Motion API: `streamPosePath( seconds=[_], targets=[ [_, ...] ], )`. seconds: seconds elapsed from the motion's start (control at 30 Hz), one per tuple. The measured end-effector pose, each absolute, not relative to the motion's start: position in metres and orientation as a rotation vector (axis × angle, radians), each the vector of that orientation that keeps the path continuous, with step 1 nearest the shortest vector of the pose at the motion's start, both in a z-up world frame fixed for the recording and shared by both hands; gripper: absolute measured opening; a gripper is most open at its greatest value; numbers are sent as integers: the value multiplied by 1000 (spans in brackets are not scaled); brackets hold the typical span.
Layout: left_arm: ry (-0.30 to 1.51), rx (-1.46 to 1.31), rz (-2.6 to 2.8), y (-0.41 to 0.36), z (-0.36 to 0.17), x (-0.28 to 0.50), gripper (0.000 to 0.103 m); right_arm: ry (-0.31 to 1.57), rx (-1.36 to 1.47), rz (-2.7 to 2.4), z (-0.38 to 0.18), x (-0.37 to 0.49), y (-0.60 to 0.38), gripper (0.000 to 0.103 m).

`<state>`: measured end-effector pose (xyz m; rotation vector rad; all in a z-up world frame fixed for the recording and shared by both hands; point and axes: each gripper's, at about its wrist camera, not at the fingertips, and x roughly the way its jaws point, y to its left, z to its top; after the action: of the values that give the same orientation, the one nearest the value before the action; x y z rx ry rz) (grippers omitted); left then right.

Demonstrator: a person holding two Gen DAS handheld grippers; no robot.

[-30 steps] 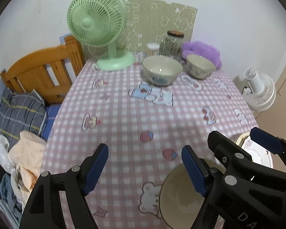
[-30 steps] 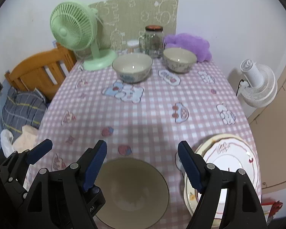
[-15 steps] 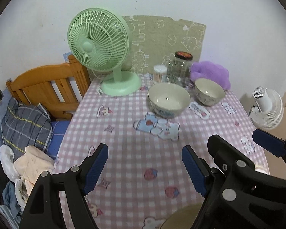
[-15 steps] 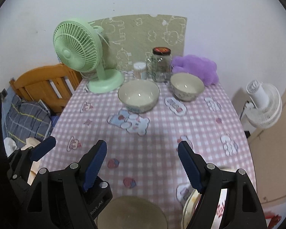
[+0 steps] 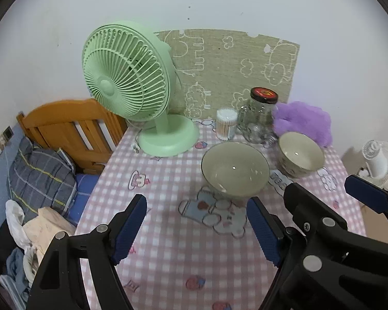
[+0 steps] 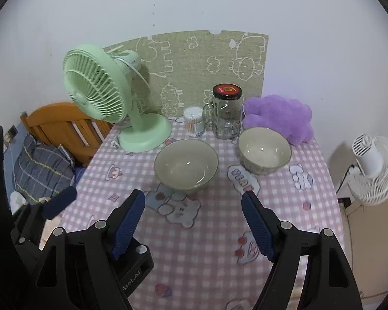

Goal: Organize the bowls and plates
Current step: 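Move both tools toward the cream bowl beside the glass jar, then grasp the rim of the bowl with the right tool while the left tool grasps it too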

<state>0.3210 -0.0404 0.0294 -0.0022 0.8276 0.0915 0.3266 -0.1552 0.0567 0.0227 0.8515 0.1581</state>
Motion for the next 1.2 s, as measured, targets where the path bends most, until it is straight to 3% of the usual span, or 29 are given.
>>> streamPosePath(
  seconds=[0.1, 0.47, 0.67, 0.77, 0.9, 1.2],
  targets=[
    [834, -7, 106, -45, 24, 339, 80, 863, 18, 167, 51, 347, -160, 80],
    [870, -34, 127, -54, -5, 397, 58, 889, 19, 185, 21, 413, -169, 80],
    [899, -35, 131, -60, -26, 421, 53, 919, 49, 162, -2, 441, -175, 79],
    [907, -12, 157, -60, -35, 430, 48, 916, 7, 153, -12, 453, -171, 68],
    [934, -26, 170, -56, -48, 440, 47, 940, 18, 173, -26, 462, -168, 64],
    [975, -19, 177, -54, -70, 454, 31, 998, 40, 174, -52, 479, -167, 44]
  ],
)
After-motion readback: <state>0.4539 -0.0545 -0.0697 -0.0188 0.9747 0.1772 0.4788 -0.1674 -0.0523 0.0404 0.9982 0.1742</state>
